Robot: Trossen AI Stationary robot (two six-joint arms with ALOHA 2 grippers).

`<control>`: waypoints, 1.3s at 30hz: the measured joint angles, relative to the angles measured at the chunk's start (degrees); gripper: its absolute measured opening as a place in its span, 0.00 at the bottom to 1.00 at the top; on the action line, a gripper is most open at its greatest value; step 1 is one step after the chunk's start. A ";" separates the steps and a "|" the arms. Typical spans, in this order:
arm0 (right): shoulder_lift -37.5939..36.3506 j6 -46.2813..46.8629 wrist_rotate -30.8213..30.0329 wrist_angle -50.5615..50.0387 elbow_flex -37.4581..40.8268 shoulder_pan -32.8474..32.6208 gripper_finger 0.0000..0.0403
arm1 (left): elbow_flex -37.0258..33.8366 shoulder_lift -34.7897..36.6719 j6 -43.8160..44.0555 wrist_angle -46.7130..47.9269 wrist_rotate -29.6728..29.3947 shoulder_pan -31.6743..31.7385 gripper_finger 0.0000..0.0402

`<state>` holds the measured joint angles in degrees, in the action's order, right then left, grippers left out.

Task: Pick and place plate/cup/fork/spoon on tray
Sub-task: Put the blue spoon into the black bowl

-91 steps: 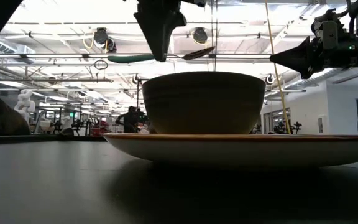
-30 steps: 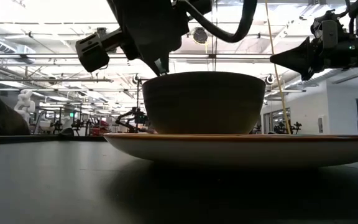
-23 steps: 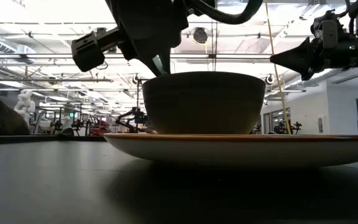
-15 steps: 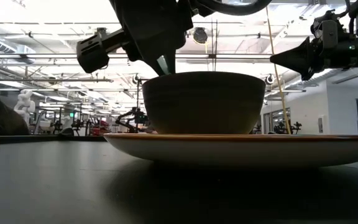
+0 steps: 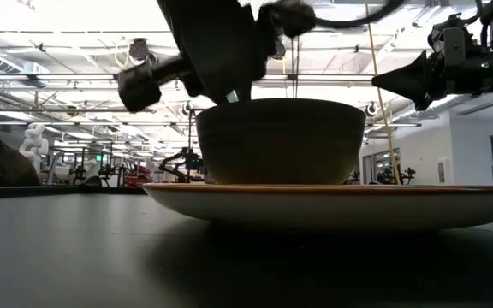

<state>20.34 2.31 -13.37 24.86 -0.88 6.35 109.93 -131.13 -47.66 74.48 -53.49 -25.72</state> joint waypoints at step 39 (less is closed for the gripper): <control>-0.02 -0.17 0.01 -0.03 0.01 -0.01 0.00 | -3.35 0.00 -15.68 -10.69 -6.12 0.91 0.09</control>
<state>20.32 2.13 -13.36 24.83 -0.87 6.34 106.59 -131.13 -63.34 63.79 -59.61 -24.82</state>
